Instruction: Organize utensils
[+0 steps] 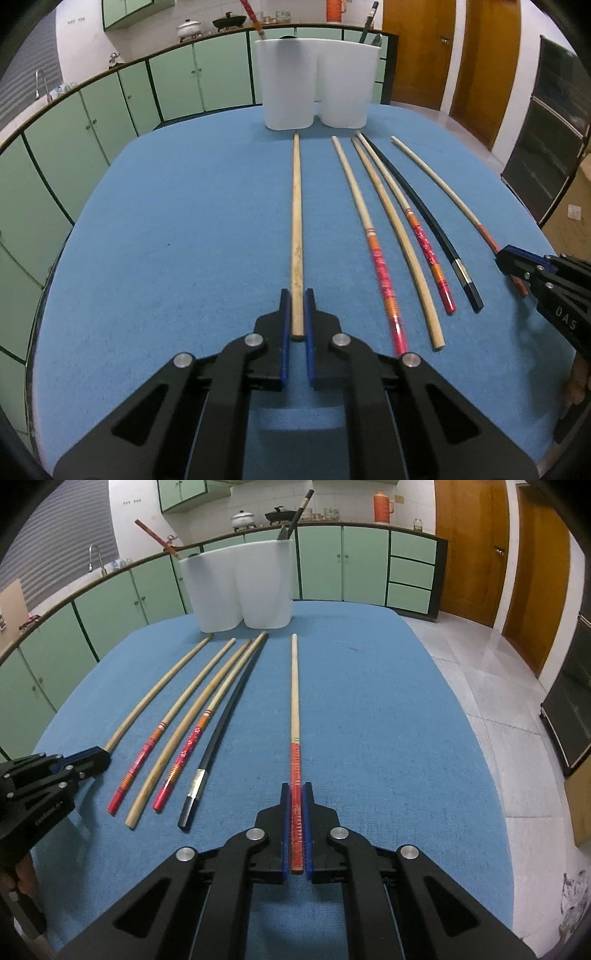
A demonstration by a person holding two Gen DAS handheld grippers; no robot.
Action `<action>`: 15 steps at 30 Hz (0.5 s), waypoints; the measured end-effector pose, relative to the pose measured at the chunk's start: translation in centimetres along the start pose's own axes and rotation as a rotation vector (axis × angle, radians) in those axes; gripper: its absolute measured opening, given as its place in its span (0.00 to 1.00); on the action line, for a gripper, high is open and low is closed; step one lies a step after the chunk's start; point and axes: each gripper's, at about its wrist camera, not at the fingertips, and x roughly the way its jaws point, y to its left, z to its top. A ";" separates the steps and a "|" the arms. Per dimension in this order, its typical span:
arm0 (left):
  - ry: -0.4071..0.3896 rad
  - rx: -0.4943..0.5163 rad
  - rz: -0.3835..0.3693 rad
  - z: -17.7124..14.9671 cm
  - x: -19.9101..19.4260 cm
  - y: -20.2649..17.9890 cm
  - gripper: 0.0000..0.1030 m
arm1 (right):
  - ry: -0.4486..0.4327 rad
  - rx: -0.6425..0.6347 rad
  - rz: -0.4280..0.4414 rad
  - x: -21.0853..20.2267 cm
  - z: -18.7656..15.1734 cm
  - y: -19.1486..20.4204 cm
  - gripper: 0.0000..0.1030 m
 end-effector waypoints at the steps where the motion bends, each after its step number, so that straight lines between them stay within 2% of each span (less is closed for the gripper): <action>1: 0.000 -0.002 0.004 0.1 0.1 0.0 0.06 | 0.001 -0.001 0.001 0.1 0.1 0.0 0.06; 10: 0.004 -0.031 0.017 1.0 0.9 0.2 0.06 | 0.011 0.007 0.018 0.8 1.2 -0.2 0.06; 12: 0.003 -0.027 -0.002 1.0 0.9 0.3 0.07 | -0.001 0.015 0.030 0.4 1.0 -0.3 0.08; 13: -0.001 -0.035 -0.018 0.9 0.8 0.4 0.10 | -0.015 0.017 0.047 0.0 0.8 -0.4 0.09; 15: -0.006 -0.052 -0.046 0.5 0.4 0.8 0.22 | -0.043 0.010 0.062 -0.7 0.4 -0.5 0.16</action>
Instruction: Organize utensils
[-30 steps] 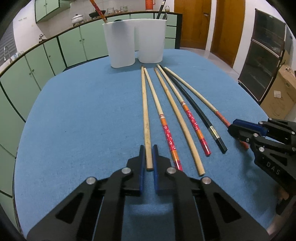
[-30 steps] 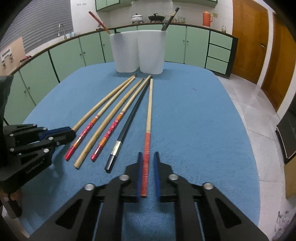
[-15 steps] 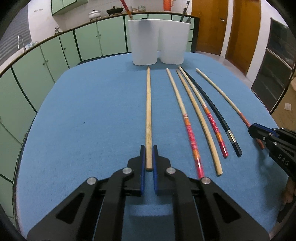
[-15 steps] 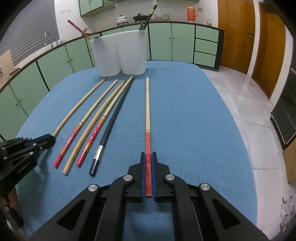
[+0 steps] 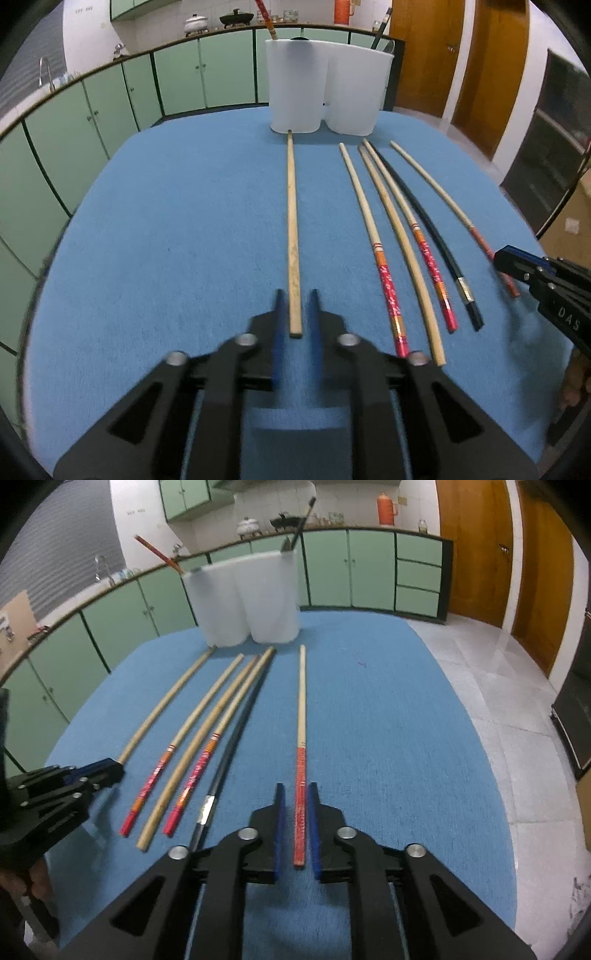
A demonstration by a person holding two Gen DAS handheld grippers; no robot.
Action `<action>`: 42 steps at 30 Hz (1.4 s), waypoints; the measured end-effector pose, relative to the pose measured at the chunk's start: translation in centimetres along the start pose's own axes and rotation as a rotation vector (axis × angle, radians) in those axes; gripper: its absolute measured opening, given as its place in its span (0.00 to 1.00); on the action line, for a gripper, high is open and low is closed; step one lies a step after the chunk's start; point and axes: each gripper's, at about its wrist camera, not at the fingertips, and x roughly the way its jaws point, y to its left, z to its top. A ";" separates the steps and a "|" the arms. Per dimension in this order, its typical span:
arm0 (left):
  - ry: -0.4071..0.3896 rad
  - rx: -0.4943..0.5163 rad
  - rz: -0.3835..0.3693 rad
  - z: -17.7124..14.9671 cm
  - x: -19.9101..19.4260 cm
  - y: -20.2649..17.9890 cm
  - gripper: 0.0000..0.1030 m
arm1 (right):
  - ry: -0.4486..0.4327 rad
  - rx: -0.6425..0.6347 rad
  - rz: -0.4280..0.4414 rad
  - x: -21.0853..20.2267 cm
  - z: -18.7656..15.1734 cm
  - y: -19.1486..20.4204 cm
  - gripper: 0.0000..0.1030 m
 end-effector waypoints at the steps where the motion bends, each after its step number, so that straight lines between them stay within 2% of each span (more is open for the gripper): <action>1: -0.003 -0.002 -0.002 -0.1 -0.1 0.1 0.27 | -0.008 -0.008 0.001 -0.3 -0.3 0.0 0.17; 5: -0.009 -0.003 -0.008 -0.7 -0.6 0.3 0.28 | -0.005 0.006 0.032 -1.2 -1.6 -0.5 0.18; 16: -0.013 -0.007 -0.005 -0.7 -0.6 0.3 0.41 | 0.034 -0.016 0.061 -0.6 -1.9 0.1 0.18; 20: -0.011 -0.013 -0.003 -0.8 -0.6 0.6 0.41 | 0.035 -0.003 0.063 -0.6 -1.9 -0.1 0.17; 26: -0.010 -0.005 -0.002 -0.8 -0.5 0.5 0.40 | 0.042 -0.019 0.043 -0.3 -1.8 0.3 0.17; 28: -0.010 -0.005 -0.009 -0.8 -0.6 0.6 0.34 | 0.043 -0.027 0.033 -0.3 -1.8 0.5 0.17; 31: -0.010 -0.004 -0.018 -0.9 -0.6 0.6 0.30 | 0.044 -0.038 0.020 -0.2 -1.8 0.7 0.17; 42: -0.008 -0.010 -0.035 -1.0 -0.7 0.7 0.30 | 0.044 -0.042 0.013 -0.2 -2.0 0.7 0.17</action>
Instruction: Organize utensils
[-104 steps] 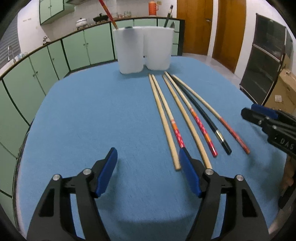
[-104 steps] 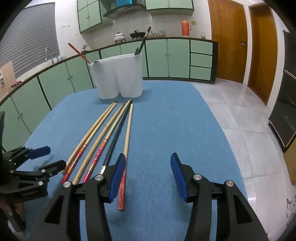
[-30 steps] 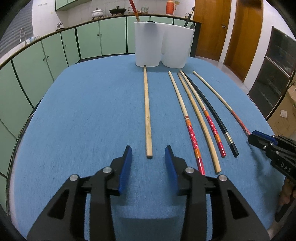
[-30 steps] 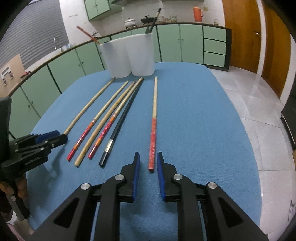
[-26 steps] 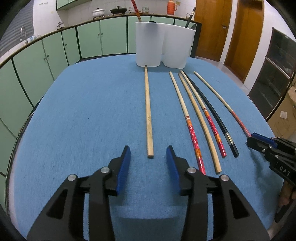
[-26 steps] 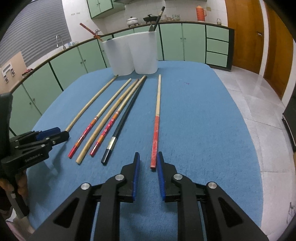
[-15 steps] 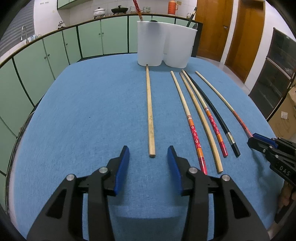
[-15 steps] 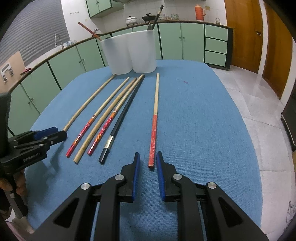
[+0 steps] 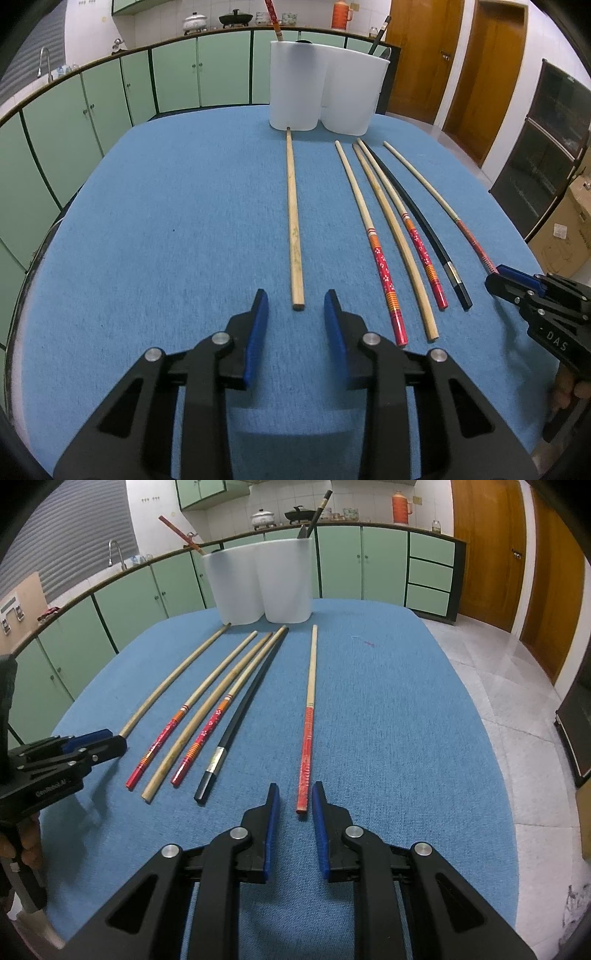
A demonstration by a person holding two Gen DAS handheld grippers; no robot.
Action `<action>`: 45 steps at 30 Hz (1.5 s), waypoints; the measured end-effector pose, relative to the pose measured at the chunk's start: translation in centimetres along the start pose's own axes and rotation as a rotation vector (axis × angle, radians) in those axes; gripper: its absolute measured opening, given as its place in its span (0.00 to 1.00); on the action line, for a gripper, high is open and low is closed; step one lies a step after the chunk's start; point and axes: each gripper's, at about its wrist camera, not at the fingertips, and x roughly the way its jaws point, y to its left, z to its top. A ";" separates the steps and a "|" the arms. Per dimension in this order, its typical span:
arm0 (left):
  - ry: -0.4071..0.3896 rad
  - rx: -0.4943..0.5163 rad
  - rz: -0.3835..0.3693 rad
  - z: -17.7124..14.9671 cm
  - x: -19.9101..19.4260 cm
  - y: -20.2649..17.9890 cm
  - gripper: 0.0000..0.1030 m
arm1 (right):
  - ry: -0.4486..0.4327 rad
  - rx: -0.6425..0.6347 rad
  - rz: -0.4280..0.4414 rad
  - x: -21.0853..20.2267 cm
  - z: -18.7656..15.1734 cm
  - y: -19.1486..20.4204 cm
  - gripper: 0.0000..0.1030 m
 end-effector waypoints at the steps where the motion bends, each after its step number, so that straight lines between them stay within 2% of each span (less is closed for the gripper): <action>1: 0.000 0.001 0.001 0.0 0.0 0.0 0.30 | 0.000 0.001 0.000 0.0 0.0 0.0 0.17; 5: 0.002 -0.001 0.007 0.0 0.0 0.0 0.25 | 0.000 0.006 0.005 0.0 0.0 0.0 0.17; 15: 0.004 0.007 0.014 0.1 0.1 -0.2 0.22 | 0.002 0.013 0.000 0.0 0.0 0.0 0.16; 18: 0.009 0.019 0.023 0.3 0.3 -0.4 0.13 | 0.003 0.011 -0.003 0.0 0.0 0.0 0.16; 19: 0.011 0.022 0.021 0.3 0.3 -0.4 0.06 | 0.003 0.012 -0.003 0.0 0.0 0.0 0.16; 22: 0.015 0.032 0.032 0.3 0.4 -0.6 0.06 | 0.003 0.027 -0.010 0.0 0.0 -0.3 0.07; 26: 0.014 0.023 0.029 0.7 0.0 -0.5 0.06 | -0.004 0.030 -0.007 -0.2 0.1 -0.4 0.06; 32: -0.031 0.028 0.031 2.1 -2.3 -0.7 0.06 | -0.040 0.011 -0.019 -2.1 1.1 -0.5 0.06; 45: -0.219 0.044 0.011 7.4 -8.8 -1.4 0.06 | -0.254 -0.048 -0.035 -9.7 7.8 -0.7 0.06</action>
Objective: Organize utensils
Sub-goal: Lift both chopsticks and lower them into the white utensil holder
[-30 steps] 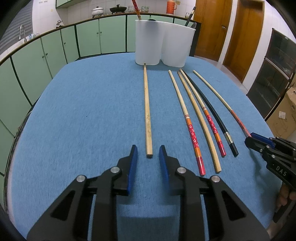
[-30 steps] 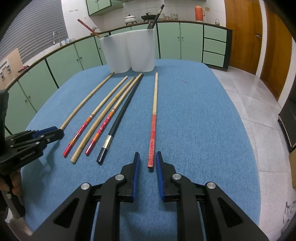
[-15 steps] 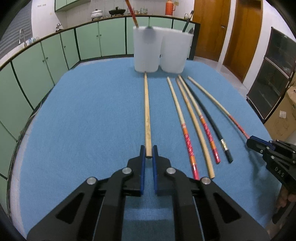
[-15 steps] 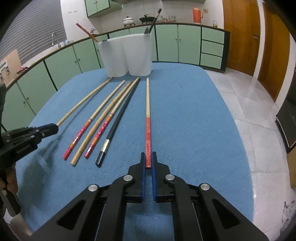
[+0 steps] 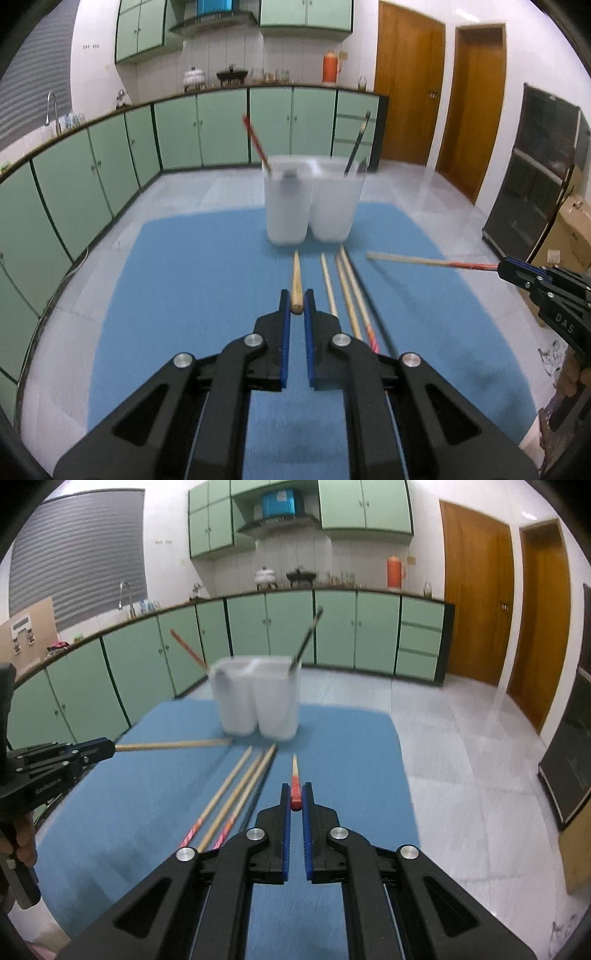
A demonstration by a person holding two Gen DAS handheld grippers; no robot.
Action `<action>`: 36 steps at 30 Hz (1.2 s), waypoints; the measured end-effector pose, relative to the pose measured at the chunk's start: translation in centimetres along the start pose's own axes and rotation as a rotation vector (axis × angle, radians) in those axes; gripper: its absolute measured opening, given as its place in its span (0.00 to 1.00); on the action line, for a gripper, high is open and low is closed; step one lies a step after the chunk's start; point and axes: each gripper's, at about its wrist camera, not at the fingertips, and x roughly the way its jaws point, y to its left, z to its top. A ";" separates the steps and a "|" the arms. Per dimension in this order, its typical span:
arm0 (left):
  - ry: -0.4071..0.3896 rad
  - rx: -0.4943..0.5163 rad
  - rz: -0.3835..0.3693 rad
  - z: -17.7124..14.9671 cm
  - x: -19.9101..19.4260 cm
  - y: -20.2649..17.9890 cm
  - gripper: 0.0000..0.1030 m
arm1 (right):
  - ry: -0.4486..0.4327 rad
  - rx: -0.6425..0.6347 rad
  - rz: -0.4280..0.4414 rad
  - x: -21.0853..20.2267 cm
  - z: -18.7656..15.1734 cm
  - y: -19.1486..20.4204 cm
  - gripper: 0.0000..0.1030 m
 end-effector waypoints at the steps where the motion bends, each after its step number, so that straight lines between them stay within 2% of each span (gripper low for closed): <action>1: -0.015 0.001 -0.007 0.7 -0.3 0.0 0.06 | -0.010 0.000 0.005 -0.1 0.5 -0.1 0.06; 7: -0.081 -0.003 -0.041 4.5 -1.0 -0.3 0.06 | -0.071 0.002 0.057 -0.2 5.2 -0.8 0.05; 21: -0.189 -0.004 -0.079 11.7 -1.7 -0.3 0.06 | -0.132 -0.052 0.181 1.2 14.0 0.0 0.05; 26: -0.269 -0.010 -0.097 15.0 -2.6 -0.5 0.06 | -0.192 -0.045 0.223 0.6 17.9 -0.2 0.05; 32: -0.377 0.000 -0.084 19.7 -2.7 -1.1 0.06 | -0.267 -0.071 0.190 0.8 22.4 0.3 0.05; 36: -0.410 0.001 -0.076 22.2 -1.0 -1.6 0.06 | -0.266 -0.094 0.157 2.6 24.3 0.8 0.05</action>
